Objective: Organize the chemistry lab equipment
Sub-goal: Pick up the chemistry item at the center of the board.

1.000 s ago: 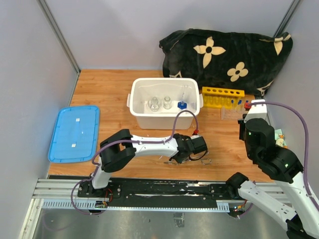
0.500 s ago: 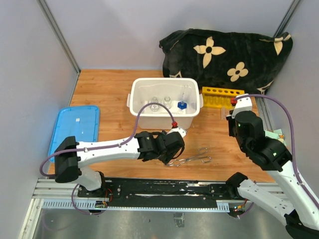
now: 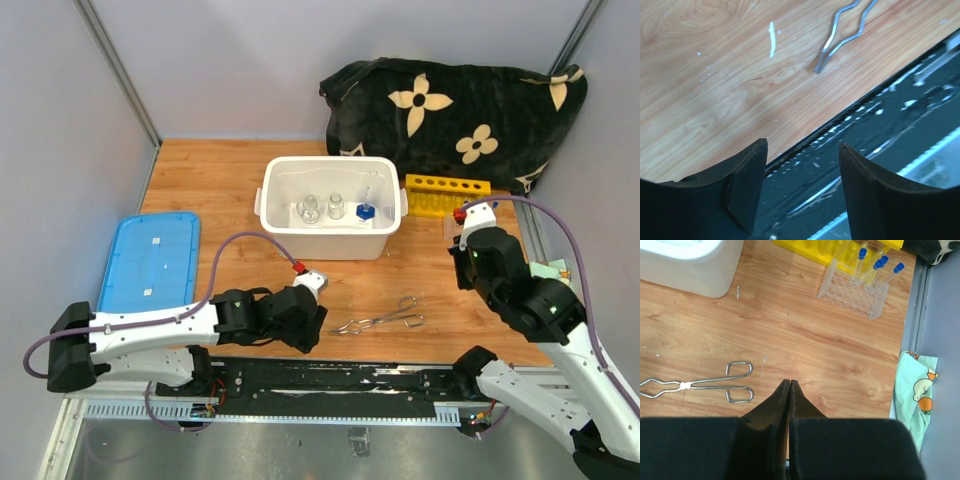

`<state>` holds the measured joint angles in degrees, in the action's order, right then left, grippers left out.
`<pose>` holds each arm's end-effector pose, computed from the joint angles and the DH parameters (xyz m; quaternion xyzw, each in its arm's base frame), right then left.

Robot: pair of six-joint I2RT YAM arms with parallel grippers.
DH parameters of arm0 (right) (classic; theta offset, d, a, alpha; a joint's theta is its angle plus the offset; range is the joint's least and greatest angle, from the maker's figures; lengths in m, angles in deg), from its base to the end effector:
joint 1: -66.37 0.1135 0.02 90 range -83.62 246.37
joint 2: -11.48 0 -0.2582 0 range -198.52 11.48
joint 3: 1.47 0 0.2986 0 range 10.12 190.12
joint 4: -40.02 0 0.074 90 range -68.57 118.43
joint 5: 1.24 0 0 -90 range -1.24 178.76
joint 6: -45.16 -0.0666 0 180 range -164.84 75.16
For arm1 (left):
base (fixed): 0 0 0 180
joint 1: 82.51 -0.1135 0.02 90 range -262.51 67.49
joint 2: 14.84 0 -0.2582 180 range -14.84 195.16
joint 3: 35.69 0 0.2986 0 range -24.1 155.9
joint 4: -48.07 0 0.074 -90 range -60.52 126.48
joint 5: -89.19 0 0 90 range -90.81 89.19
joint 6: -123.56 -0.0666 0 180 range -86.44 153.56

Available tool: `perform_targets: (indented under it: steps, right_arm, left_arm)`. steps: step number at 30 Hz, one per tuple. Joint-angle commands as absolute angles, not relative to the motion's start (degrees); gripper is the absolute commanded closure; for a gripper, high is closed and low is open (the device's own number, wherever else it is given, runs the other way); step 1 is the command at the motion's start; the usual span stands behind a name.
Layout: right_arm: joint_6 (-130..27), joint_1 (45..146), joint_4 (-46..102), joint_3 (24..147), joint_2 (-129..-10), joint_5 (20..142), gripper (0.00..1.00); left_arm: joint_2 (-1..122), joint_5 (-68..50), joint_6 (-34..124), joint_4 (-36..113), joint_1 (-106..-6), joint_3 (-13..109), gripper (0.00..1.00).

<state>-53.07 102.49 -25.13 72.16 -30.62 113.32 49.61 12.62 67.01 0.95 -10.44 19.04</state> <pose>0.1738 0.0926 0.3682 -0.1100 0.8601 0.0006 0.4982 0.1006 -0.2606 0.1799 0.2833 0.9093 -0.1578 0.2607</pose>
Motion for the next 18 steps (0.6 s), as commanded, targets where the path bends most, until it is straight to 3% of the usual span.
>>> perform_targets:
  steps: [1, 6, 11, 15, 18]
  right_arm:
    - [-54.6, 101.27, -27.5, 72.71, -29.06, 112.13, 0.99]
    - [-55.77, 101.35, -26.94, 72.07, -29.42, 109.15, 0.99]
    - [-58.77, 101.27, -22.37, 67.72, -26.44, 106.51, 0.99]
    - [-61.9, 101.33, -18.58, 62.16, -21.31, 105.65, 0.99]
    - [-60.99, 101.35, -13.82, 56.11, -16.08, 104.84, 0.99]
  left_arm:
    - [46.69, 12.05, 76.8, 7.21, -10.66, 19.27, 0.38]
    - [46.53, 10.96, 84.7, 10.8, -11.17, 18.51, 0.42]
    - [45.29, 11.03, 106.36, 11.33, -13.58, 15.05, 0.42]
    - [36.19, 7.63, 125.1, 24.24, -13.99, 0.39, 0.46]
    - [30.58, 8.32, 128.39, 35.58, -13.96, -12.27, 0.52]
